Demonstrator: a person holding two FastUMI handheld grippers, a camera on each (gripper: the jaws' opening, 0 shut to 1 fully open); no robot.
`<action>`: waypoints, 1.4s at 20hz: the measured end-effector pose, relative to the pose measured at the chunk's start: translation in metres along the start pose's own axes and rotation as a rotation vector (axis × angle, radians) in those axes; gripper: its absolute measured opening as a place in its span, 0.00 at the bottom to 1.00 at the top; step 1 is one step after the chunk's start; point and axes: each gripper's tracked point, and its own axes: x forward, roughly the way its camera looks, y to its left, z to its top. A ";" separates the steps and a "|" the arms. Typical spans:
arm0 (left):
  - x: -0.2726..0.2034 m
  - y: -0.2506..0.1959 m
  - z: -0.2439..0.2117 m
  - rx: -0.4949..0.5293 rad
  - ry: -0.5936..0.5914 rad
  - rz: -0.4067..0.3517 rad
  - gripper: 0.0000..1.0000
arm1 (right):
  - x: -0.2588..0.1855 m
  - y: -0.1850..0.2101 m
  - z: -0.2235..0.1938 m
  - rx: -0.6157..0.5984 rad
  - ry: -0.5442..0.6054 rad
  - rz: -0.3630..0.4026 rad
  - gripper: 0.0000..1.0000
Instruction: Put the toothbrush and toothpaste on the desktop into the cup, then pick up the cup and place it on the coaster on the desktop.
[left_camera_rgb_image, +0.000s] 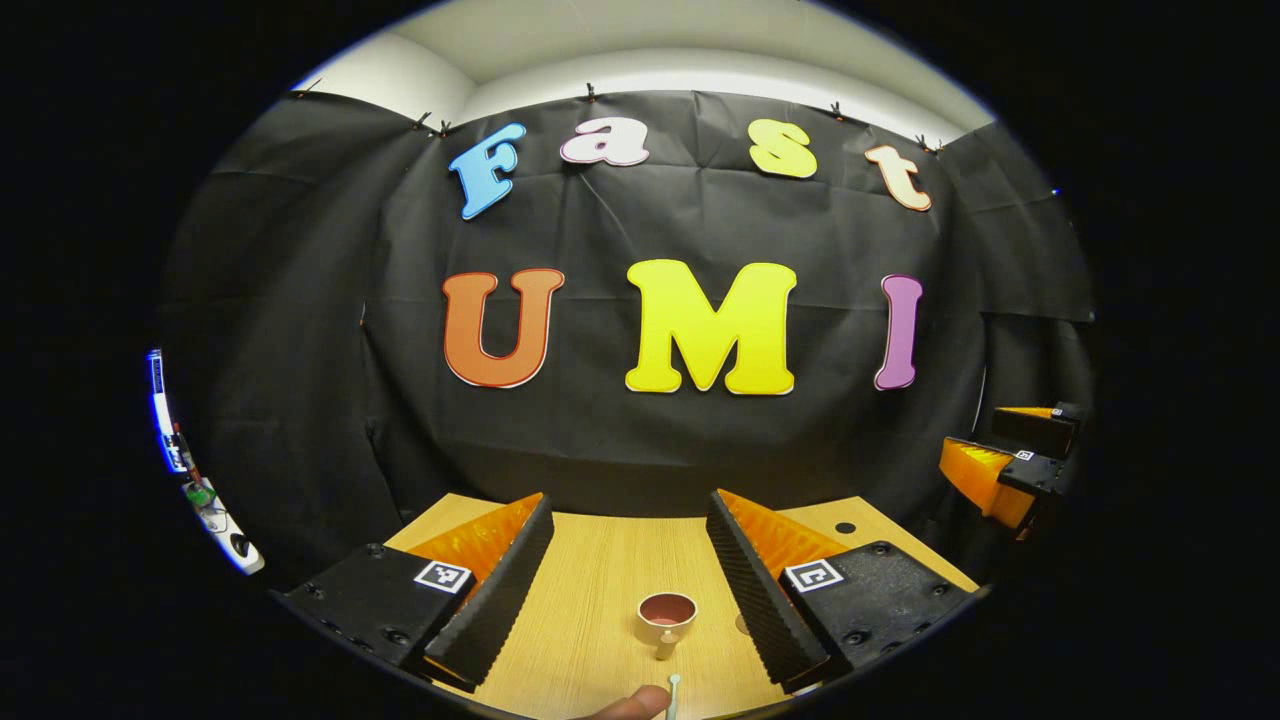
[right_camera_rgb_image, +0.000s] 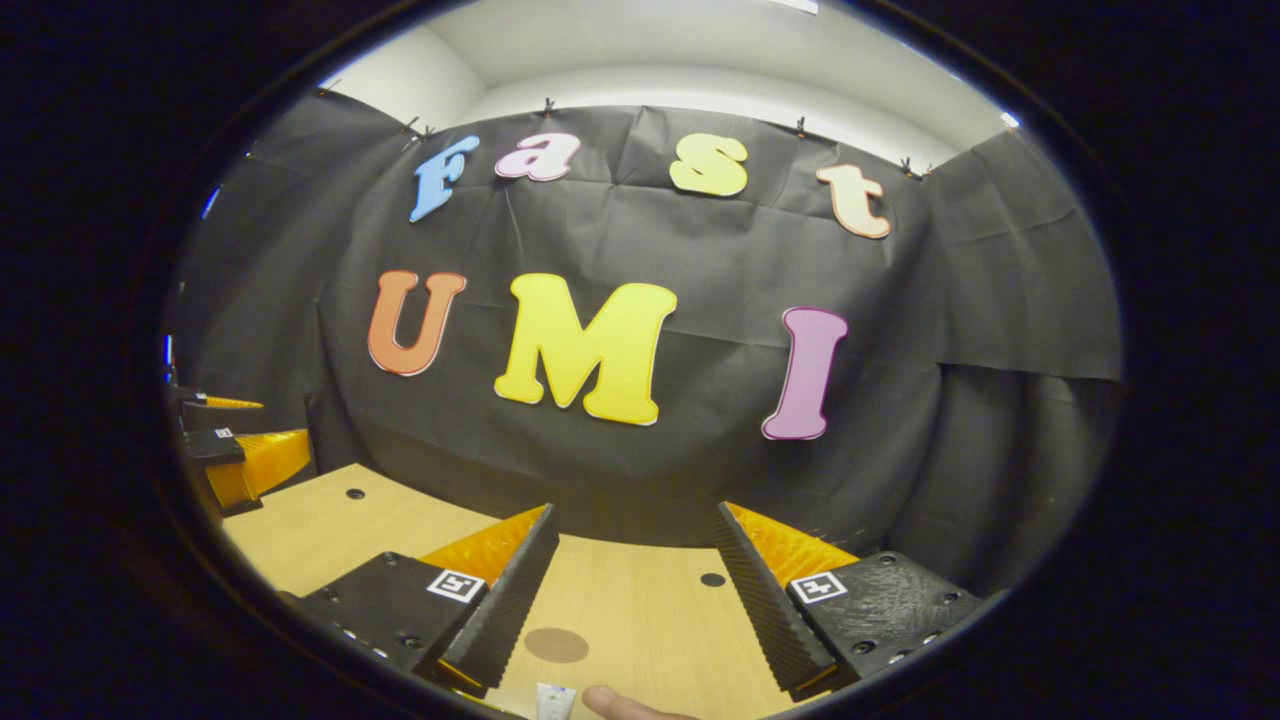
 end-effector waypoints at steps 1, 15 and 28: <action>0.000 0.000 -0.002 -0.001 0.006 0.003 0.98 | -0.001 -0.002 -0.001 0.000 0.001 -0.001 0.95; 0.009 -0.031 -0.146 0.065 0.302 -0.074 0.99 | -0.012 -0.014 -0.082 0.023 0.171 0.006 0.95; -0.035 -0.031 -0.332 -0.031 0.841 -0.046 0.99 | -0.033 -0.004 -0.186 0.021 0.436 0.025 0.95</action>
